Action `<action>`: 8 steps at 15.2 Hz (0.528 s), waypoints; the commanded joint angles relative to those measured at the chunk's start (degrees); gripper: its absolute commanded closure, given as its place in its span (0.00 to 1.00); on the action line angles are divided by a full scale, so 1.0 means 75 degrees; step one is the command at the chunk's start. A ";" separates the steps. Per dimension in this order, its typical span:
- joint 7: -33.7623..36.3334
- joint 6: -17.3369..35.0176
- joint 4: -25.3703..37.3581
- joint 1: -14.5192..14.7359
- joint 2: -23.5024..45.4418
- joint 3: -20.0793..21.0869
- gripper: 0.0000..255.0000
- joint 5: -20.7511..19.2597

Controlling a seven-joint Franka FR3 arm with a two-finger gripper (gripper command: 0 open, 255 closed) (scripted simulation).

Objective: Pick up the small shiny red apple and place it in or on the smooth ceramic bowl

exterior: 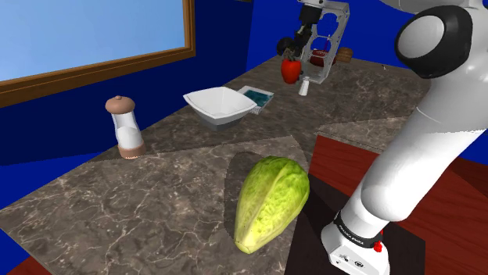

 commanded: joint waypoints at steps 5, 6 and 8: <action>0.1092 -0.0250 0.0485 0.0515 0.0206 0.0551 1.00 0.0043; 0.1262 -0.0294 0.0592 0.0597 0.0268 0.0633 1.00 0.0058; 0.1593 -0.0392 0.0845 0.0756 0.0419 0.0793 1.00 0.0094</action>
